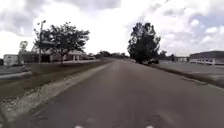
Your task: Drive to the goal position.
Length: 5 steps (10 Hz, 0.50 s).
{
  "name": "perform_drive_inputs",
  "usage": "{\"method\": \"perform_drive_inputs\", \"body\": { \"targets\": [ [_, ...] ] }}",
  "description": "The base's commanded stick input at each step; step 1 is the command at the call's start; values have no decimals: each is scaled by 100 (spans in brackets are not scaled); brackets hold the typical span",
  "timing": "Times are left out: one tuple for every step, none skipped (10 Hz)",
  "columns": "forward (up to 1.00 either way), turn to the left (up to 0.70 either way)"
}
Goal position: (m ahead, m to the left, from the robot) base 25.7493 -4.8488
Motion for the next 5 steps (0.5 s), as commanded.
{"method": "perform_drive_inputs", "body": {
  "targets": [
    [70, 0],
    [70, 0],
    [70, 0],
    [70, 0],
    [70, 0]
  ]
}}
